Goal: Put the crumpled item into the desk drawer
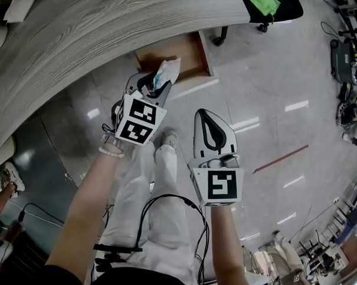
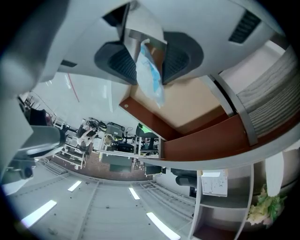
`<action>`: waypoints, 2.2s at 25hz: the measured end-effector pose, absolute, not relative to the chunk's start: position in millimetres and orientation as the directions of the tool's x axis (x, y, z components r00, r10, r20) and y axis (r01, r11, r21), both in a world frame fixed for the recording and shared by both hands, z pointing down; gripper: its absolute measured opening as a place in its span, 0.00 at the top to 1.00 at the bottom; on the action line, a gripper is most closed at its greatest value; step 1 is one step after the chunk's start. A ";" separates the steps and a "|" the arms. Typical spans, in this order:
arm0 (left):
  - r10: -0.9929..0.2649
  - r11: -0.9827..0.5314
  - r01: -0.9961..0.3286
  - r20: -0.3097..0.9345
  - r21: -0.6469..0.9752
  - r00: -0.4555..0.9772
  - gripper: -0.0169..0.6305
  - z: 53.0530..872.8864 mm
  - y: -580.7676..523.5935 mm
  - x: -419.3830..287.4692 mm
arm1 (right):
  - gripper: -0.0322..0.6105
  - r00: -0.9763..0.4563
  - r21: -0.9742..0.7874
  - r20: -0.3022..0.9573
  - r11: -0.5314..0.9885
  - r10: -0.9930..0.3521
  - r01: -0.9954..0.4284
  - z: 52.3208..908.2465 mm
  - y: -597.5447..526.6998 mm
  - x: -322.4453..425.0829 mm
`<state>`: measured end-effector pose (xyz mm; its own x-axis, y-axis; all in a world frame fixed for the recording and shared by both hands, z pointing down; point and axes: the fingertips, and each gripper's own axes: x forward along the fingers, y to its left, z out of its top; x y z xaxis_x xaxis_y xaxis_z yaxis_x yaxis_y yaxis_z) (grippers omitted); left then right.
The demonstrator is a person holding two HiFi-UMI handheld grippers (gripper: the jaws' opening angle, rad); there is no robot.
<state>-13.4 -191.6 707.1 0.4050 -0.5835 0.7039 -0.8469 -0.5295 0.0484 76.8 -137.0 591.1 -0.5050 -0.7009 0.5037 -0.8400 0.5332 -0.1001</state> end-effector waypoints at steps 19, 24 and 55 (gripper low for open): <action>-0.635 -0.494 -0.867 0.652 0.068 0.413 0.78 670.8 -175.8 -27.7 | 0.95 -0.501 -0.072 0.511 0.546 -0.698 -0.834 584.1 -135.3 69.0; -0.623 -0.516 -0.850 0.636 0.103 0.455 0.96 655.2 -167.5 -26.2 | 0.95 -0.509 -0.061 0.489 0.554 -0.709 -0.830 570.4 -137.3 62.0; -0.705 -0.577 -0.815 0.467 0.058 0.533 0.96 417.1 -123.6 -35.4 | 0.95 -0.499 -0.043 0.415 0.531 -0.761 -0.846 407.5 -113.4 60.3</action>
<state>-35.4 -123.6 417.1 0.5329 -0.7055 0.4673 -0.8146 -0.5771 0.0577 60.3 -113.4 407.5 -0.4990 -0.7608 0.4150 -0.8461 0.5313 -0.0433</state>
